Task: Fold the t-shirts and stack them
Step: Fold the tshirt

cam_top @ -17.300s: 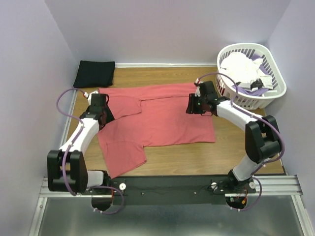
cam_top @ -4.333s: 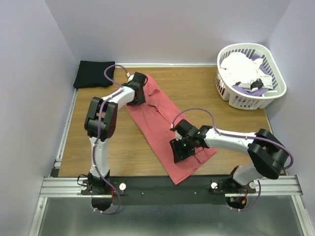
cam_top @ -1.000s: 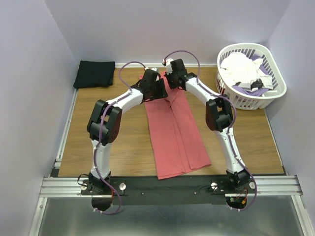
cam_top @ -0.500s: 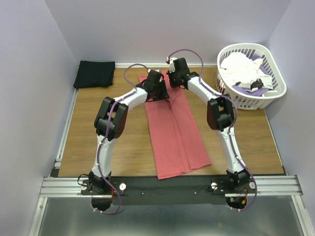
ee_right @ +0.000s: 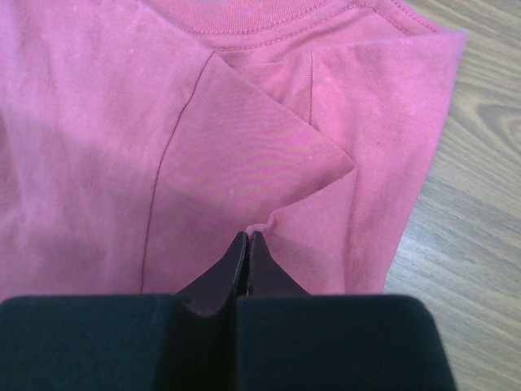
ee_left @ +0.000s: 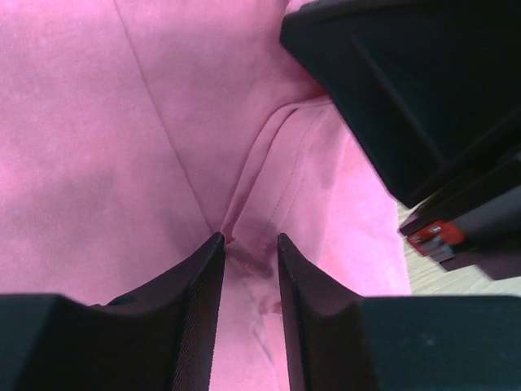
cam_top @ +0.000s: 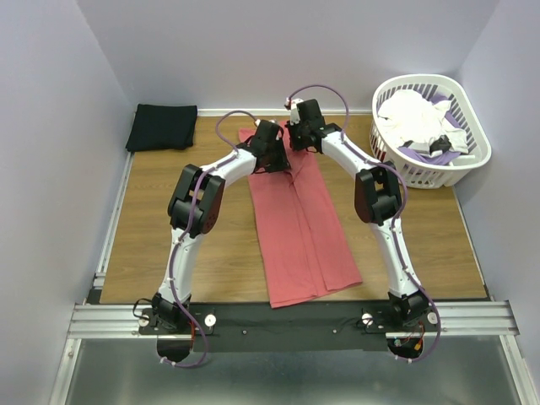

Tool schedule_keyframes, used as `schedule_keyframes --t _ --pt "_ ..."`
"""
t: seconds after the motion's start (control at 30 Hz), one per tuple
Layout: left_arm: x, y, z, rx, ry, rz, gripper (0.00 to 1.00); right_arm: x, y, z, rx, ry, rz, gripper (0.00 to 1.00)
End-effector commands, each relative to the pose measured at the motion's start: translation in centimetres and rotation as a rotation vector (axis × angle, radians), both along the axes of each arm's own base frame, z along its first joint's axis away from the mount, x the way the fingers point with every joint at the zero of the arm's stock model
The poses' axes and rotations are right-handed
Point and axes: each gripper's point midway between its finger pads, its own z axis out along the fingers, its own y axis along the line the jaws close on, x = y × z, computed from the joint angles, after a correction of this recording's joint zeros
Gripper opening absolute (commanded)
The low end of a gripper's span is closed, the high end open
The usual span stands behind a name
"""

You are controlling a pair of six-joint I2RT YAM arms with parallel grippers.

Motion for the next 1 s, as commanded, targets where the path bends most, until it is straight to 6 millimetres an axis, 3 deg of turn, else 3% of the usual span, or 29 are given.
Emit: schedule_keyframes --t 0.0,0.03,0.1,0.17,0.5,0.97 --pt "0.0 -0.8 0.6 -0.022 0.004 -0.007 0.31 0.9 -0.1 1.7 0.054 -0.014 -0.04 0.03" --pt "-0.1 -0.7 0.6 -0.021 0.005 -0.007 0.29 1.0 -0.2 1.8 0.058 -0.015 -0.046 0.03" --pt "-0.3 -0.6 0.9 -0.027 0.003 -0.009 0.15 1.3 -0.6 1.7 0.064 -0.011 -0.075 0.03" --pt "-0.7 -0.6 1.3 -0.033 0.002 -0.012 0.07 1.7 -0.9 2.0 0.087 -0.011 -0.113 0.03" --pt "-2.4 1.4 2.3 -0.009 -0.023 0.036 0.04 3.3 -1.5 1.6 0.197 0.025 -0.219 0.03" --pt "-1.9 2.1 1.4 0.037 -0.03 0.06 0.04 4.3 -0.7 0.0 0.263 0.042 -0.218 0.05"
